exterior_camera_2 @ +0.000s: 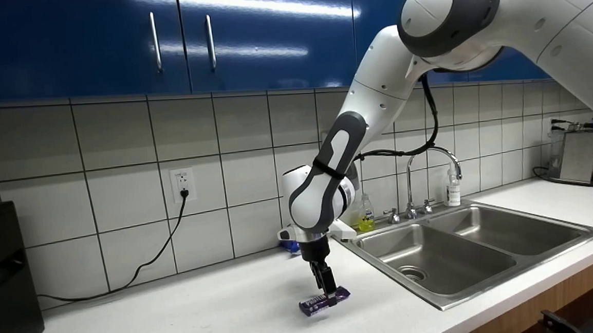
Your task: Put the purple snack in the sink.
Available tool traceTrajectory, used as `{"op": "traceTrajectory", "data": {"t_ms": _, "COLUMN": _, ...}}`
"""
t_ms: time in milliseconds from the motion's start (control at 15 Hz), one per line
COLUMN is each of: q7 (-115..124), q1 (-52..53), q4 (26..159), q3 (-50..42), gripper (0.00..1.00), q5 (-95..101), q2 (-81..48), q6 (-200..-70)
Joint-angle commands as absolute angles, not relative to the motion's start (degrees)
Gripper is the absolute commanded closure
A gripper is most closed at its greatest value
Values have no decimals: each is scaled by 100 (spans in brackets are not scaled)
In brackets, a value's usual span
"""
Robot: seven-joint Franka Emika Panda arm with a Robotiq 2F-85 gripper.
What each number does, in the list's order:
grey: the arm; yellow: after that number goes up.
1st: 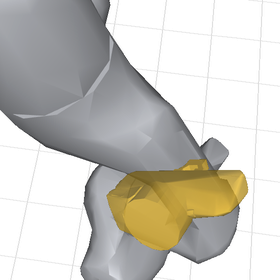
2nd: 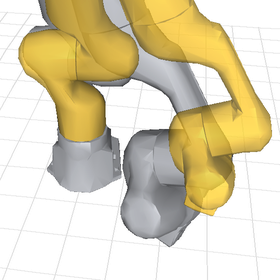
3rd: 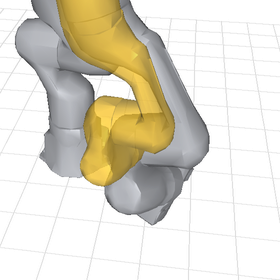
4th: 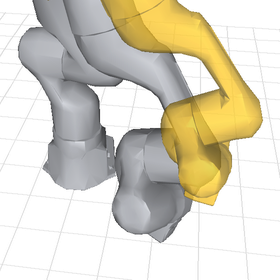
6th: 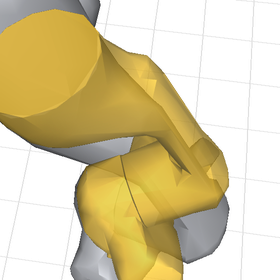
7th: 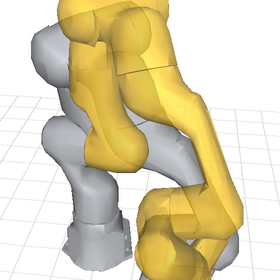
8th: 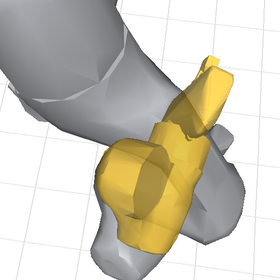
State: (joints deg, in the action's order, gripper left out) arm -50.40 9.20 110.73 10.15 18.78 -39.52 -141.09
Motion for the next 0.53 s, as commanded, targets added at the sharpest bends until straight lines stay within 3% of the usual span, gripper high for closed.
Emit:
{"op": "traceTrajectory", "data": {"t_ms": 0, "q7": -5050, "q1": 959, "q4": 10834, "q3": 998, "gripper": 0, "q5": 2008, "q2": -4088, "q6": -13934}}
{"op": "traceTrajectory", "data": {"t_ms": 467, "q7": -5048, "q1": 979, "q4": 10724, "q3": 977, "gripper": 0, "q5": 2079, "q2": -4187, "q6": -13906}}
